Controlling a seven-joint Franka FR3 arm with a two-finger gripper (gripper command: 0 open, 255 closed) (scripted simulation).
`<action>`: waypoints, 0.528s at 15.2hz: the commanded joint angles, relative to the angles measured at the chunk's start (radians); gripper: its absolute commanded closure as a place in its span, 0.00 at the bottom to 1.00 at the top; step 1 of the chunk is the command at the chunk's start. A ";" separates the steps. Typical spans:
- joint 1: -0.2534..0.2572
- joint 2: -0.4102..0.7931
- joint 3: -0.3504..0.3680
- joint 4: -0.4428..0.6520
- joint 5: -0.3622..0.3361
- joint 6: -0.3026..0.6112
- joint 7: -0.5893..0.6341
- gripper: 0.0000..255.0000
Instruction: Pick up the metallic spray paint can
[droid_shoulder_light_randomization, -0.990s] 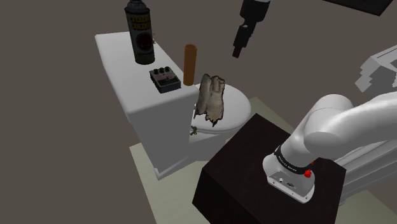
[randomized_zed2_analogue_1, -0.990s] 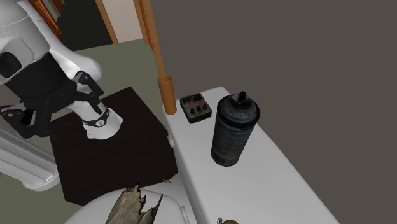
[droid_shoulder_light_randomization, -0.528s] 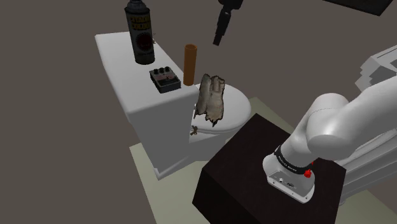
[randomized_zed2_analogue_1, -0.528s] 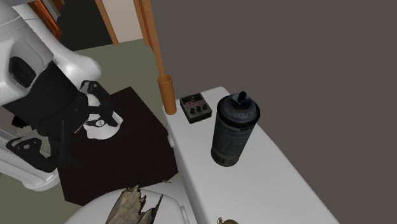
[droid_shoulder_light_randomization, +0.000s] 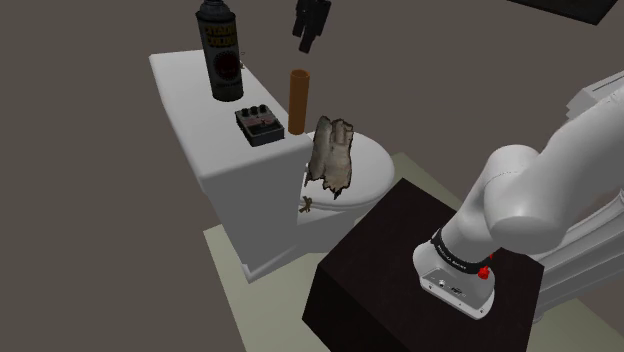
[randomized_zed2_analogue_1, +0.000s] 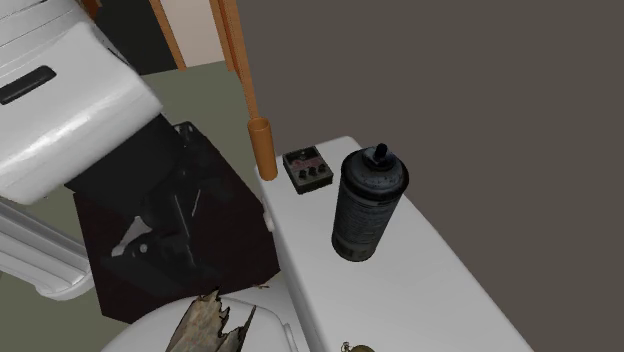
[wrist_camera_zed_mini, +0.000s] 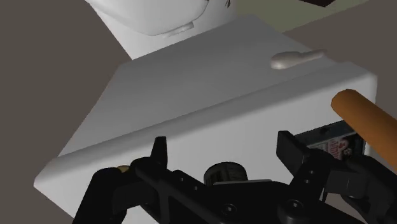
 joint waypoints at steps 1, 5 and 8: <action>0.021 0.067 -0.013 0.085 0.048 -0.012 -0.098 0.00; 0.050 0.176 -0.018 0.242 0.138 -0.057 -0.264 0.00; 0.061 0.256 -0.010 0.370 0.202 -0.105 -0.378 0.00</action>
